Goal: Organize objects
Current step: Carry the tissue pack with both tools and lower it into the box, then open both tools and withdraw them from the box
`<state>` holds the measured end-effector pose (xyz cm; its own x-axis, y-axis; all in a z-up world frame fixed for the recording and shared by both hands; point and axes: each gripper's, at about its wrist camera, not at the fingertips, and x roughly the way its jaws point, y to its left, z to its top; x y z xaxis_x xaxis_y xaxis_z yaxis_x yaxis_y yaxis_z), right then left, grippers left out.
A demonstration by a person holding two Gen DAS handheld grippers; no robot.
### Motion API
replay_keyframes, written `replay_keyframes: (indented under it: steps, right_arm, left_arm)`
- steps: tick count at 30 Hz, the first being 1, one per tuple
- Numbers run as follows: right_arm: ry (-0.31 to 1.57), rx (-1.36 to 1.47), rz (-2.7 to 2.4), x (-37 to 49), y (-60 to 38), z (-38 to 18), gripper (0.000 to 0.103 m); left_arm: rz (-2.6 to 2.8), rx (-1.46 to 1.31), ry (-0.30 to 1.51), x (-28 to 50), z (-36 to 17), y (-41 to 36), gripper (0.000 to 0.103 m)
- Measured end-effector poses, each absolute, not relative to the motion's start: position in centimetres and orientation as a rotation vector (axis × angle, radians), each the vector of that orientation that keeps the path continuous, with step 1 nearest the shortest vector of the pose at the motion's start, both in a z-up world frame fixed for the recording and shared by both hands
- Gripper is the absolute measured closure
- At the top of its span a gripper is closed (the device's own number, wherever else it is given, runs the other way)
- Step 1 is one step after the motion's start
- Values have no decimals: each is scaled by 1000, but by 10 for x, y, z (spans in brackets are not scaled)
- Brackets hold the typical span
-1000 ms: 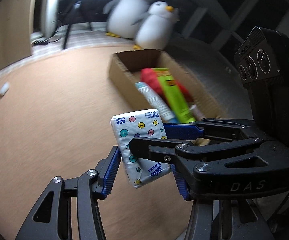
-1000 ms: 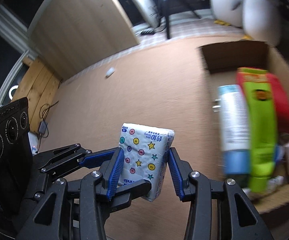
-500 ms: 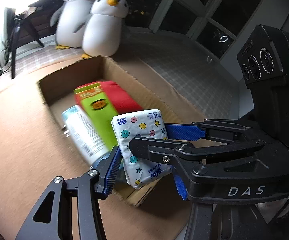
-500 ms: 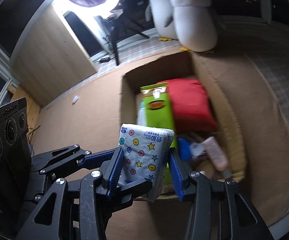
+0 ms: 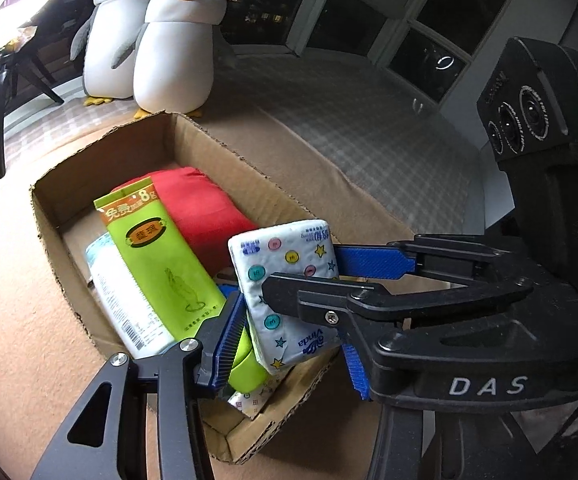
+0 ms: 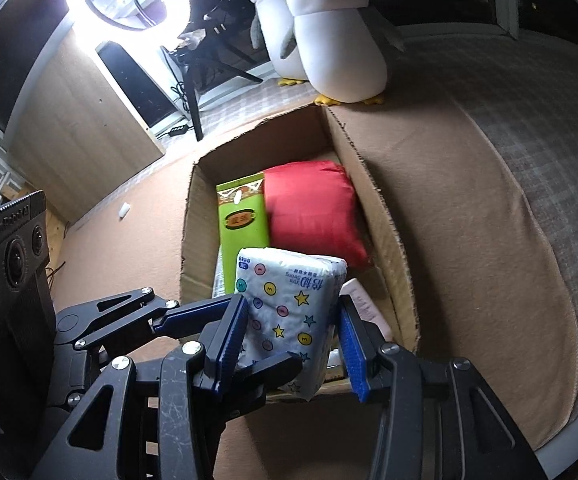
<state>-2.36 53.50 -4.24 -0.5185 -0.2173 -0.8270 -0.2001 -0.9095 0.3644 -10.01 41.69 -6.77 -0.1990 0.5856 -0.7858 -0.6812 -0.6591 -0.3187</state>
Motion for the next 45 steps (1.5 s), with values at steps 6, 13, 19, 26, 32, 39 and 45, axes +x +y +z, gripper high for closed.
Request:
replay_keyframes:
  steps: [6, 13, 19, 26, 32, 39, 45]
  right_arm:
    - [-680, 1535, -2668, -23, 540, -44, 57]
    - [-692, 1532, -2700, -23, 540, -43, 45]
    - [-692, 1523, -2715, -23, 535, -40, 45]
    - [-683, 1495, -2712, -30, 518, -36, 45]
    - [-674, 1472, -2680, -41, 493, -34, 44]
    - [-627, 1451, -2604, -57, 455, -34, 42]
    - [-543, 1454, -2561, -73, 412, -34, 38]
  left_arm:
    - [1961, -1200, 143, -100, -65, 417, 31]
    - [1965, -1199, 153, -96, -63, 410, 30]
    - [1984, -1197, 141, -96, -60, 393, 30]
    - [2036, -1191, 144, -93, -52, 359, 28]
    - [2104, -1190, 138, -93, -46, 320, 27]
    - [2182, -1200, 116, -93, -40, 267, 25]
    - [2256, -1234, 91, -92, -40, 211, 23]
